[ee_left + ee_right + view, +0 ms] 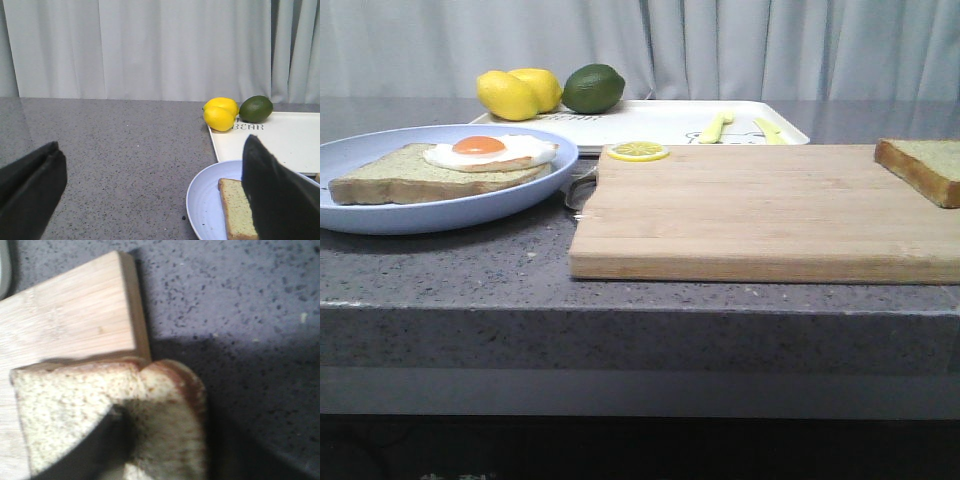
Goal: Place bread and move sandwich to tray
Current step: 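Grasp the bread slice with the right gripper and lift it, then carry the bread over the egg and lay it on top, releasing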
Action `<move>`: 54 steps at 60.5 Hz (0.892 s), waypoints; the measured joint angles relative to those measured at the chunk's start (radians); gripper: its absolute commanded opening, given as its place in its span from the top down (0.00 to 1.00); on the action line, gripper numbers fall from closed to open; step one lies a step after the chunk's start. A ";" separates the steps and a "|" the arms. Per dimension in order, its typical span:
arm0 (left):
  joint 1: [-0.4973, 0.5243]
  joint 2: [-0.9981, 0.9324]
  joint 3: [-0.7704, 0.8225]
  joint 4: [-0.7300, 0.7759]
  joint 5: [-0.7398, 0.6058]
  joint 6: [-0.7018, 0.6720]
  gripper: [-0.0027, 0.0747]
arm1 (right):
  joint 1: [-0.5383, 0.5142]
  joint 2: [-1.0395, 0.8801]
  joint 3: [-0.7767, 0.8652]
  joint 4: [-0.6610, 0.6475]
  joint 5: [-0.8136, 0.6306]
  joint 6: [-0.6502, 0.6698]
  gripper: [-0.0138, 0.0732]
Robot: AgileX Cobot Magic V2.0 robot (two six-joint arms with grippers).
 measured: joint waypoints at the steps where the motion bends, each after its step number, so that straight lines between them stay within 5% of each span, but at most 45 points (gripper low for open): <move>1: 0.000 0.000 0.000 0.000 0.000 0.000 0.07 | 0.000 0.000 0.000 0.005 0.002 -0.002 0.90; 23: 0.000 0.000 0.000 0.000 0.000 0.000 0.07 | -0.010 -0.151 -0.025 0.078 0.027 -0.002 0.91; 34: 0.000 0.000 0.000 0.000 0.000 0.000 0.07 | 0.017 -0.253 -0.040 0.328 0.025 -0.002 0.91; 43: 0.000 0.000 0.000 0.000 0.000 0.000 0.07 | 0.182 -0.260 -0.040 0.510 -0.008 -0.002 0.91; 54: 0.000 0.000 0.000 0.000 0.000 0.000 0.07 | 0.512 -0.244 -0.040 0.639 -0.250 -0.002 0.91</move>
